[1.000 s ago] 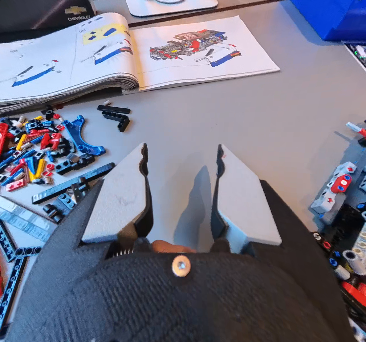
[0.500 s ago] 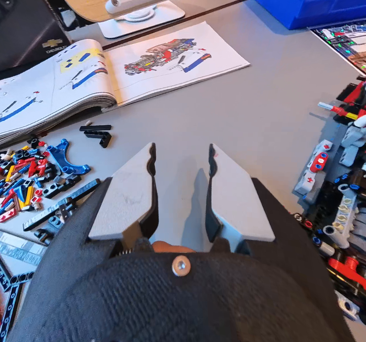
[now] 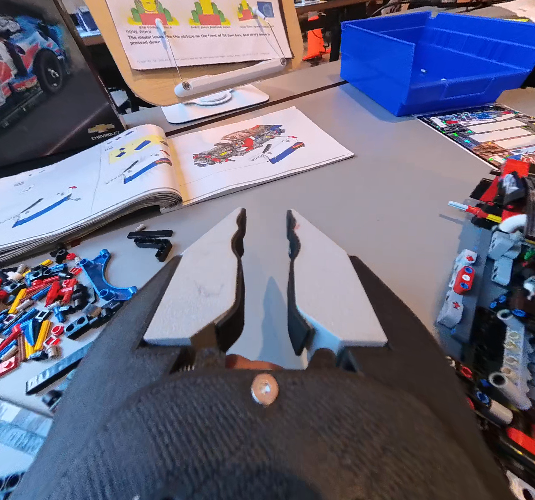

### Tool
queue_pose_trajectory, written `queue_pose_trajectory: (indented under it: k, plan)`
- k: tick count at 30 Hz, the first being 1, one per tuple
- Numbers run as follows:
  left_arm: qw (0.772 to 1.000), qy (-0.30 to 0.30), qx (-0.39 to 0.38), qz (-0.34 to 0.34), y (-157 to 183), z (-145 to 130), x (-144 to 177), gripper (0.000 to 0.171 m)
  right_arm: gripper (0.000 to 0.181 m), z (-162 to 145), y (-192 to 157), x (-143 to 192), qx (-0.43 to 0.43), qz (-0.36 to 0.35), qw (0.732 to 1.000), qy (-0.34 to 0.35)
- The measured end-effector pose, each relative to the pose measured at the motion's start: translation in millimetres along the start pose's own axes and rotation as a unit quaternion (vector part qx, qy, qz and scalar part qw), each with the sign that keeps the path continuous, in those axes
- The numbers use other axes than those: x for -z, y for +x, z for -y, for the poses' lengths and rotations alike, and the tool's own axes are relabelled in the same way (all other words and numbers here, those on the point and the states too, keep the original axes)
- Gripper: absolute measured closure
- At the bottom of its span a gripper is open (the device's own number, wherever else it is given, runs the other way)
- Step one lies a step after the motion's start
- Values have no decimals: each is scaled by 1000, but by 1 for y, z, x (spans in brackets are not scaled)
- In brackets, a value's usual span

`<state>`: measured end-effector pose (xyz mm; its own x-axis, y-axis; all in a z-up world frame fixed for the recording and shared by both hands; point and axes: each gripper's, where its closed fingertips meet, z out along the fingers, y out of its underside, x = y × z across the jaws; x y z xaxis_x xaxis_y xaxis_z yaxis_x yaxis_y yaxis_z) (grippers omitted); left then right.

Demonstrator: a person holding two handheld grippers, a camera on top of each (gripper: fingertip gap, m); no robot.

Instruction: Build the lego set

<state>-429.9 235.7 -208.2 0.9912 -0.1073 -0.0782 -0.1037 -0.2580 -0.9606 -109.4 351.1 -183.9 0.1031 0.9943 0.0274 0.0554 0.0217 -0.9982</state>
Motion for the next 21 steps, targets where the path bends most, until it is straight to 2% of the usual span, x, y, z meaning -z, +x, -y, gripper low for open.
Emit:
queue_pose_trajectory:
  k: [9, 13, 16, 21]
  plan:
    - [1000, 4, 1, 6, -2, 1, 0, 146, 148, 1, 0, 1, 22, -20, 1000, 4]
    - [999, -37, 6, -5, 2, -11, 5, 137, 148, 4, 5, 5, 21, -41, 999, 16]
    - [998, -49, -23, 11, 9, -15, 27, 136, 149, 6, 5, 9, 27, -55, 998, 22]
    - [997, -64, -13, -45, 54, -12, 74, 125, 151, 5, 1, 14, 49, -68, 996, 15]
